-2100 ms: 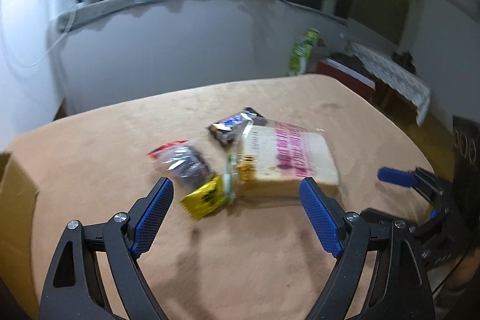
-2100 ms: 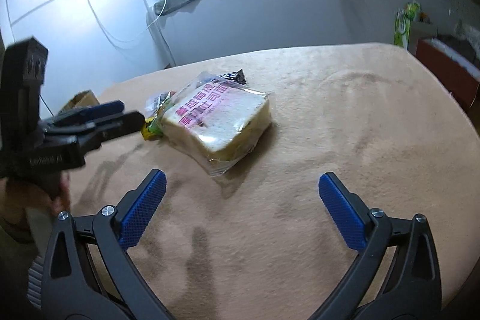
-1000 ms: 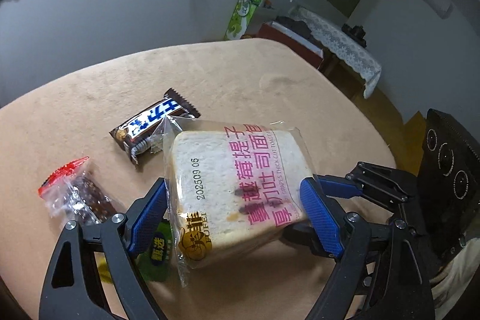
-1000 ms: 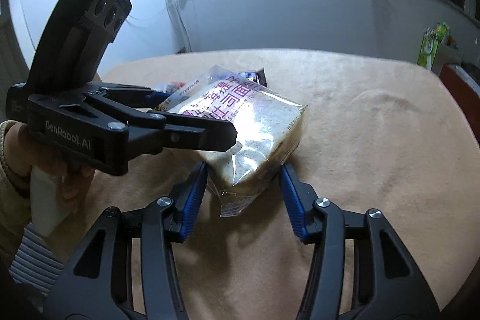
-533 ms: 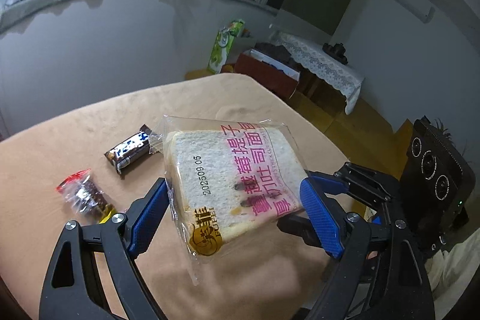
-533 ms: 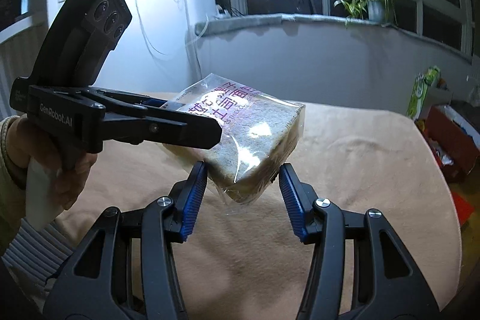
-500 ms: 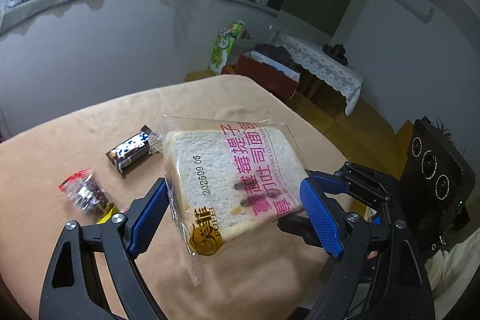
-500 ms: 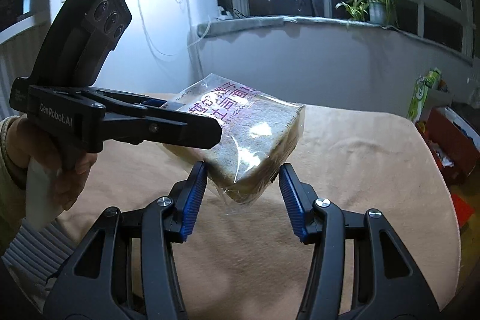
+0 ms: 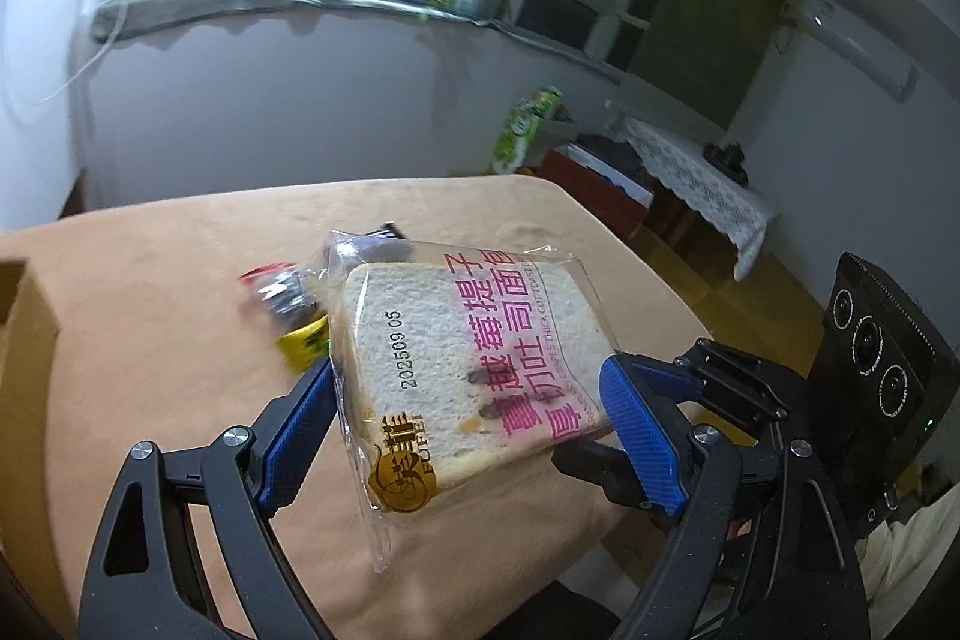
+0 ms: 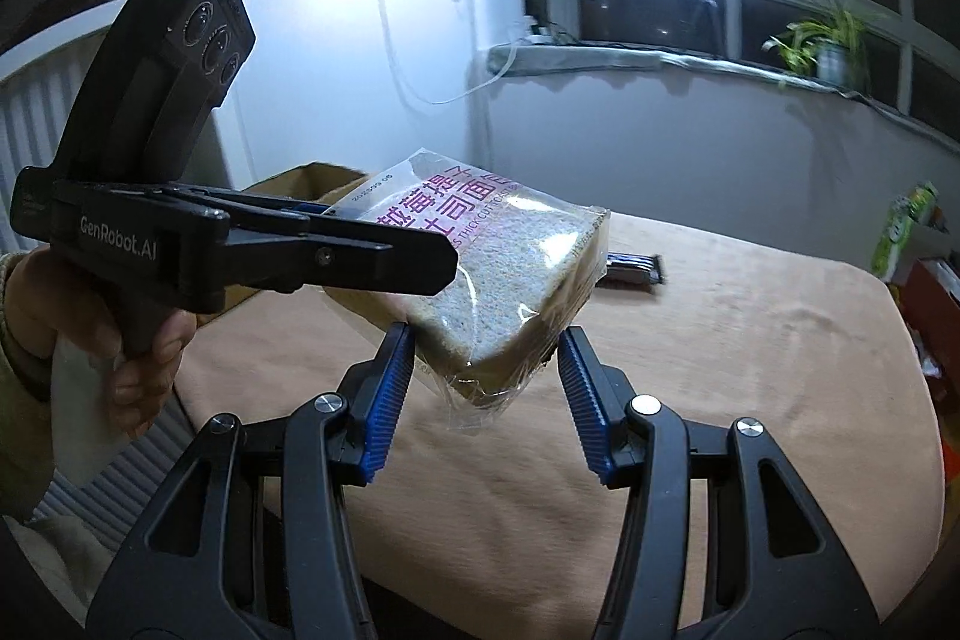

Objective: Organize snacks
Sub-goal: 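Carry the bread bag to the box and open the left tool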

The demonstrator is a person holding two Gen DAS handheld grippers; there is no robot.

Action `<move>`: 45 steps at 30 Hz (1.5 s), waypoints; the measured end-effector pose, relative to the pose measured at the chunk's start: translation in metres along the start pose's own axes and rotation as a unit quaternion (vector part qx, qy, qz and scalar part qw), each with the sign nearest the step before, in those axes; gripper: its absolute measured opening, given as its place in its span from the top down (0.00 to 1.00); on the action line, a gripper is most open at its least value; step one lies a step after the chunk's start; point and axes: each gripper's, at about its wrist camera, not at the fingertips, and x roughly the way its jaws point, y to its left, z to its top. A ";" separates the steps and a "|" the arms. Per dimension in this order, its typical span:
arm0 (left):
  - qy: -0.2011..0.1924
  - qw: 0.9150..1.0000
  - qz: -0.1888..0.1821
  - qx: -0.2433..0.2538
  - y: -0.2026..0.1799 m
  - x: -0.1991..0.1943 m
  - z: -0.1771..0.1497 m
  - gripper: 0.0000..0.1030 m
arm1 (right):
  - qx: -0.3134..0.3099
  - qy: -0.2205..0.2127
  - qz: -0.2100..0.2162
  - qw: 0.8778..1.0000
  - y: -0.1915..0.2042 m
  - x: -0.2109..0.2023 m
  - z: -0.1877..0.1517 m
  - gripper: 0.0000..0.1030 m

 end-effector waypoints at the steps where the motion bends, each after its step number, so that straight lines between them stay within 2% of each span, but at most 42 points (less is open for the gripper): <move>1: -0.004 1.000 0.003 -0.007 0.005 -0.006 -0.002 0.16 | -0.005 0.002 0.004 1.000 0.007 0.003 0.002 0.49; 13: -0.058 0.995 0.051 -0.056 0.068 -0.083 -0.038 0.16 | -0.076 0.028 0.054 0.995 0.104 0.053 0.025 0.49; 25: -0.097 0.982 0.116 -0.116 0.155 -0.155 -0.069 0.16 | -0.138 0.047 0.123 0.982 0.205 0.116 0.045 0.49; 32: -0.112 0.975 0.131 -0.139 0.192 -0.179 -0.076 0.16 | -0.142 0.041 0.143 0.979 0.229 0.139 0.056 0.49; 39: -0.114 0.973 0.141 -0.140 0.214 -0.181 -0.067 0.16 | -0.143 0.038 0.150 0.978 0.236 0.151 0.059 0.49; 41: -0.113 0.973 0.144 -0.140 0.221 -0.180 -0.067 0.16 | -0.144 0.053 0.144 0.978 0.237 0.162 0.060 0.48; 42: -0.111 0.972 0.151 -0.141 0.225 -0.178 -0.066 0.16 | -0.140 0.075 0.143 0.977 0.236 0.169 0.058 0.48; 43: -0.108 0.970 0.164 -0.141 0.228 -0.178 -0.068 0.16 | -0.136 0.076 0.141 0.978 0.234 0.169 0.057 0.48; 45: -0.101 0.961 0.207 -0.156 0.233 -0.177 -0.071 0.16 | -0.130 0.071 0.142 0.979 0.229 0.164 0.053 0.48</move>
